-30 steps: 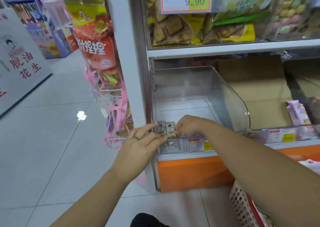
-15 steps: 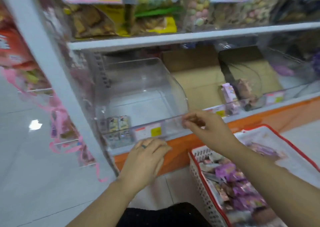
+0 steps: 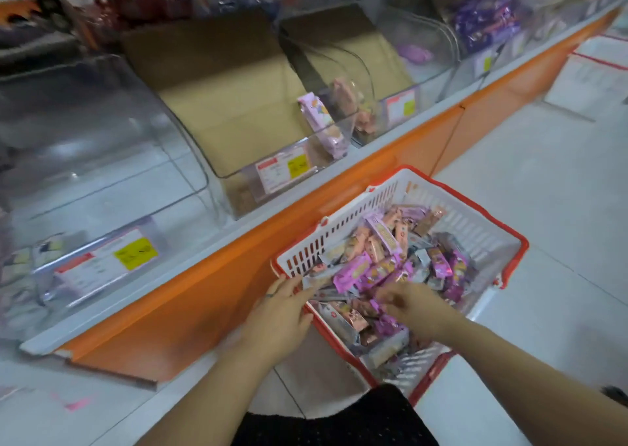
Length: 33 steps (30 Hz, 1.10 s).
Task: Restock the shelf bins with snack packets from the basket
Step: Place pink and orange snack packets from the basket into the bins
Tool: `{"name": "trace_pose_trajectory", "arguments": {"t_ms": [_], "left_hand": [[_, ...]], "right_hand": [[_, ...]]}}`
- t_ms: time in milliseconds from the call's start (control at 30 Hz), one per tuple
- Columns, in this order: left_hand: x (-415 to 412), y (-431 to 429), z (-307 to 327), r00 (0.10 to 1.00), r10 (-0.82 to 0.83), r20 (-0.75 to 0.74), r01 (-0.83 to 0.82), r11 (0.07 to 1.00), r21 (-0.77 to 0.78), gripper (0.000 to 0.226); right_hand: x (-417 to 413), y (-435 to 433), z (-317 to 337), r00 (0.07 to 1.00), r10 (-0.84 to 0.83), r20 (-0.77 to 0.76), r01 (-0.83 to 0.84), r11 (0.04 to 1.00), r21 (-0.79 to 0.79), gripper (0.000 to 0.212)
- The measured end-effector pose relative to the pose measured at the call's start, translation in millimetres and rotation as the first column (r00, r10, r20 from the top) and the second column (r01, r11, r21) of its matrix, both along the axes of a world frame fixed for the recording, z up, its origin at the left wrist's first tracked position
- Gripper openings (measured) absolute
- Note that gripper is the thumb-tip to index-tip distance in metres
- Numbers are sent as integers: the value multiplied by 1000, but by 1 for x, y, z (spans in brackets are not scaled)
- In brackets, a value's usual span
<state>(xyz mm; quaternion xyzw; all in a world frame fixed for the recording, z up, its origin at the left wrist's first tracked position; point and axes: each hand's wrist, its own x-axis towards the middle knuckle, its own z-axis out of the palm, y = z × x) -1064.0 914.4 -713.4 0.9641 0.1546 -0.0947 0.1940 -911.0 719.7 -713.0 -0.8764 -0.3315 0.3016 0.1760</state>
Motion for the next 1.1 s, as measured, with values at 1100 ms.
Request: {"name": "trace_pose_trajectory", "arguments": {"t_ms": [1100], "left_hand": [[8, -15, 2, 975, -27, -221, 4, 994, -105, 49]], "right_hand": [[-20, -8, 27, 954, 277, 115, -290, 950, 117, 54]]}}
